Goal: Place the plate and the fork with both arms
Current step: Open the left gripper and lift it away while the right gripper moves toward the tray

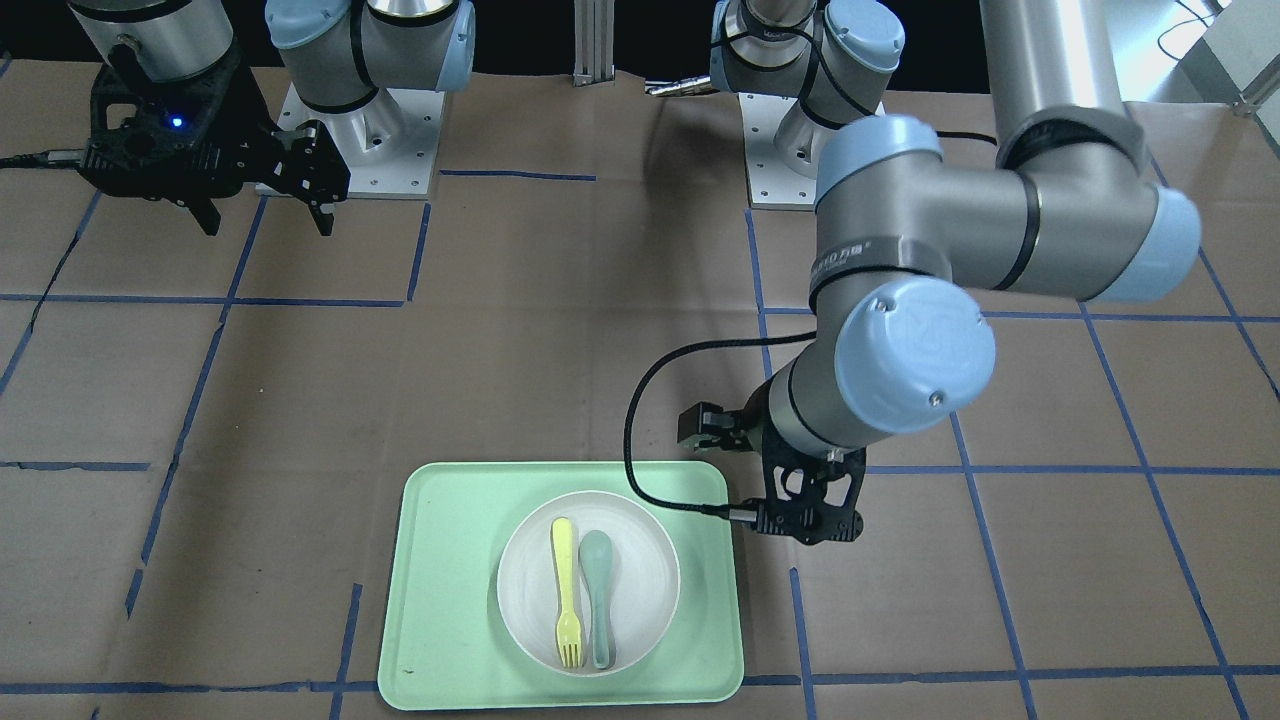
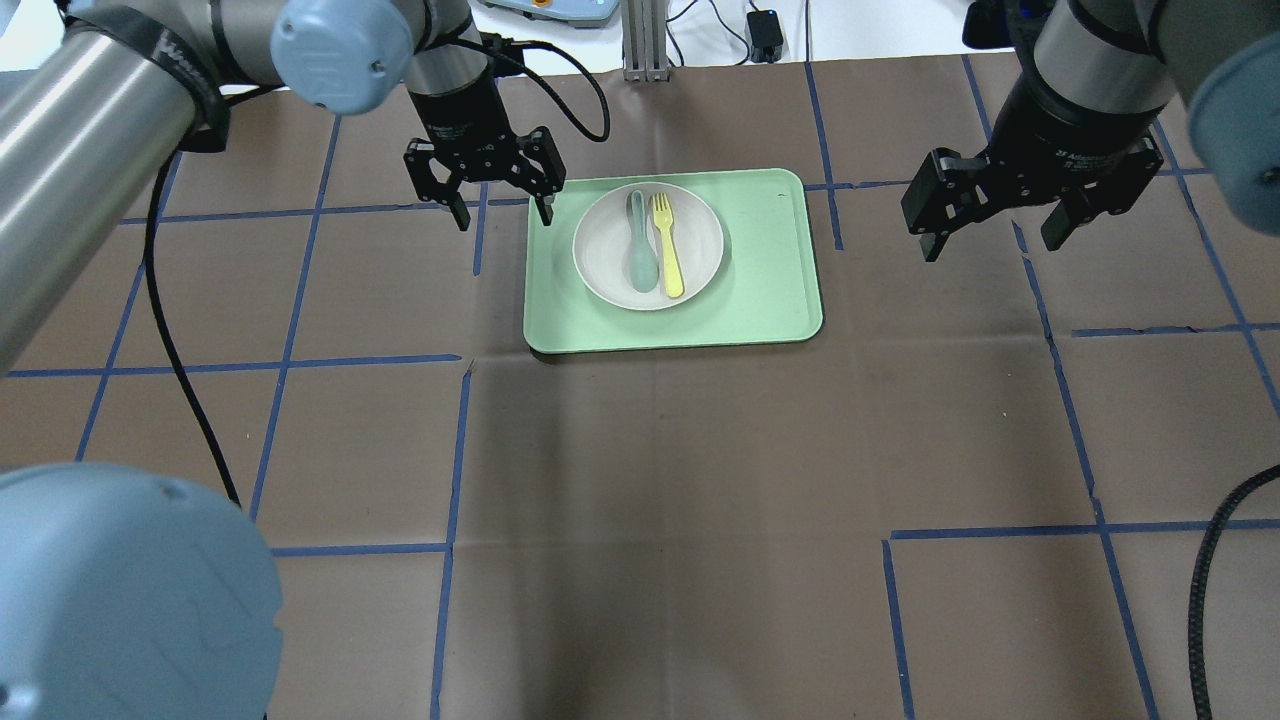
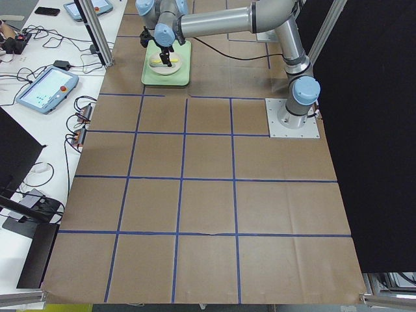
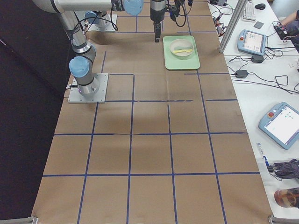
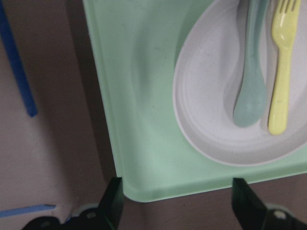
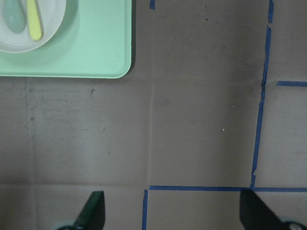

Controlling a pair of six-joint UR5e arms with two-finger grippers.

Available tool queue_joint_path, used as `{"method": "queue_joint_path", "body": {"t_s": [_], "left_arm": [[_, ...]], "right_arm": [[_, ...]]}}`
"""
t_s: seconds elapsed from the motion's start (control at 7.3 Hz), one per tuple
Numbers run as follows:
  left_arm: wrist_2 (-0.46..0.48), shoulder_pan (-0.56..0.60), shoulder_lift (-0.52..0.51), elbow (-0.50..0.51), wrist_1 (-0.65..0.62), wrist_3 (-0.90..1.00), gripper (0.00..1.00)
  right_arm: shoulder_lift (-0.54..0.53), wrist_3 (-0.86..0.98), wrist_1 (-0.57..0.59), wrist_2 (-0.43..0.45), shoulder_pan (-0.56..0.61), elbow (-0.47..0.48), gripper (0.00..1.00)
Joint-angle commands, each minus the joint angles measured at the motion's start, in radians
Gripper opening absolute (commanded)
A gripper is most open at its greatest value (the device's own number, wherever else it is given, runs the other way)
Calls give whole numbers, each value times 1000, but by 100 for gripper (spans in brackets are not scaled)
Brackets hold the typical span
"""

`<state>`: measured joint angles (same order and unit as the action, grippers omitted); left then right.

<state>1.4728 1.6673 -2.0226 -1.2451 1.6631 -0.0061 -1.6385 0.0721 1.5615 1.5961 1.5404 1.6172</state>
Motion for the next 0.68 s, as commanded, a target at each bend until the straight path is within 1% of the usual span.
{"method": "queue_joint_path", "body": {"t_s": [0.0,0.14,0.27,0.41,0.55], "left_arm": [[53,0,175,-5,194,0,99],[82,0,233,-5,254,0,99],[81,0,286,-8,295,5,99],[83,0,344,-39,319,14,99],[87,0,423,-128,339,15,99]], "right_arm": [[3,-3,6,1,4,-17,100],[8,-6,32,-2,6,-14,100],[31,-6,66,-1,9,-16,100],[66,-17,78,-10,15,-42,100],[127,-18,72,-13,21,-107,100]]}}
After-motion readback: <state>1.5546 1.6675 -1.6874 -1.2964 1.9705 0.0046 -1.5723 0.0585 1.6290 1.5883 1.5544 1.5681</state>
